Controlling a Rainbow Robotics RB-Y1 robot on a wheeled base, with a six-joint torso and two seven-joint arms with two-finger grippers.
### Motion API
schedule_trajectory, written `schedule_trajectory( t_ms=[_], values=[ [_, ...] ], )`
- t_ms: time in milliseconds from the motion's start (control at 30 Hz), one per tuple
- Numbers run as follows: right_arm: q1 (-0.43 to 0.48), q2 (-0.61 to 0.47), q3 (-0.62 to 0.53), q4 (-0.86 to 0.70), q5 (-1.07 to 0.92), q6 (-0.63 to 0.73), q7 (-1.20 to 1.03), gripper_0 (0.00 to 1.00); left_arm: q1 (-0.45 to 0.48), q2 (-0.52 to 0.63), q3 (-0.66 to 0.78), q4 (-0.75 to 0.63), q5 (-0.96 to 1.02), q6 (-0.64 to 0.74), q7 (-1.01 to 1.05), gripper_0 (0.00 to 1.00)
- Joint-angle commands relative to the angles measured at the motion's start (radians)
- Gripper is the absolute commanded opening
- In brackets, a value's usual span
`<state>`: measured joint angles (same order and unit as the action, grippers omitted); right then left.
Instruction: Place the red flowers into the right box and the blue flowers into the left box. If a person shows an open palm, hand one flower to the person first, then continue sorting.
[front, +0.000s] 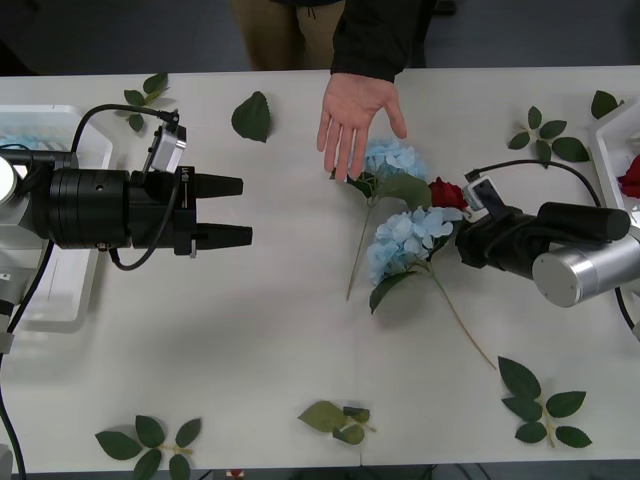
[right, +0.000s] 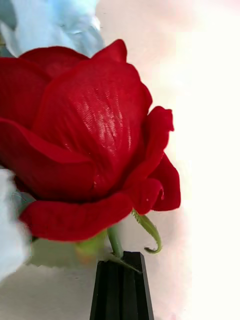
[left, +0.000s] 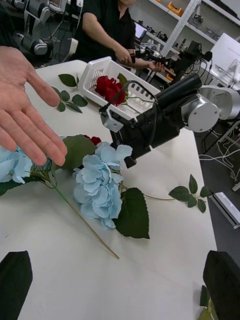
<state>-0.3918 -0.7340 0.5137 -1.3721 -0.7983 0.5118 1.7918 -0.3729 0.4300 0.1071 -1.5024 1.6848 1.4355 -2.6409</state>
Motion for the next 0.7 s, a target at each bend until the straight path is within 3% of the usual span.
schedule_trajectory(
  t_ms=[33, 133, 333, 433, 533, 700],
  values=[
    [0.005, -0.039, -0.103, -0.035, -0.073, -0.010, 0.009, 0.00, -0.004, -0.010, -0.010, -0.033, 0.018, -0.010, -0.064, 1.00],
    [0.036, -0.054, -0.210, -0.082, -0.147, 0.043, 0.005, 0.00, -0.004, -0.010, -0.010, -0.033, 0.018, -0.010, -0.064, 1.00],
    [0.094, -0.054, -0.511, -0.202, -0.315, 0.358, 0.051, 0.00, -0.004, -0.010, -0.010, -0.033, 0.018, -0.010, -0.064, 1.00],
    [0.134, -0.048, -0.618, -0.286, -0.400, 0.450, 0.100, 0.00, -0.004, -0.010, -0.010, -0.033, 0.018, -0.010, -0.064, 1.00],
    [0.174, -0.030, -0.689, -0.378, -0.487, 0.471, 0.110, 0.00, -0.004, -0.010, -0.010, -0.033, 0.018, -0.010, -0.064, 1.00],
    [0.246, -0.031, -0.699, -0.550, -0.584, 0.378, 0.098, 0.00, -0.004, -0.010, -0.010, -0.033, 0.018, -0.010, -0.064, 1.00]
  ],
)
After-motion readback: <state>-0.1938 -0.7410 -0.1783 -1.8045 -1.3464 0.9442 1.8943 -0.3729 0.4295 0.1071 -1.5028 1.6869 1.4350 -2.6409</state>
